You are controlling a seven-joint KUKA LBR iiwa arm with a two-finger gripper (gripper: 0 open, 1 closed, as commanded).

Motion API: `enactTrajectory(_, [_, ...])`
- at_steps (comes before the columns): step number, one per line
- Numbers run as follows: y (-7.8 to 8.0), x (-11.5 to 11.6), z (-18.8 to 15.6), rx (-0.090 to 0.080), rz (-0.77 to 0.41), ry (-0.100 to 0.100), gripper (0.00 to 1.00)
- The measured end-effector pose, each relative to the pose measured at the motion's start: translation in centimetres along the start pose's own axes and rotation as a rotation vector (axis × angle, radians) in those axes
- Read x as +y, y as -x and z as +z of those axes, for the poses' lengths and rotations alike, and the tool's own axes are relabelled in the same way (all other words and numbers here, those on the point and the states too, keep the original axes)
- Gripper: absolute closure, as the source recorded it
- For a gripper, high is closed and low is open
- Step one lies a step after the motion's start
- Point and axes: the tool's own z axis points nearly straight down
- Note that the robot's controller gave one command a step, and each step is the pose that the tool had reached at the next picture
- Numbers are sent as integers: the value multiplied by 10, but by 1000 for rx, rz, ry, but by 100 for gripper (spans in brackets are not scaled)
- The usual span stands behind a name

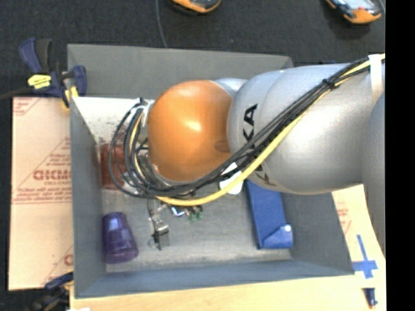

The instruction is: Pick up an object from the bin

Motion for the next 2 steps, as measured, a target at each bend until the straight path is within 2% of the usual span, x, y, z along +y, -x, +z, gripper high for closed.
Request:
enactTrajectory(1, [-1,14,13,3,-92,-1,0])
enactTrajectory(2, [7,12,58,-1,-279,-1,0])
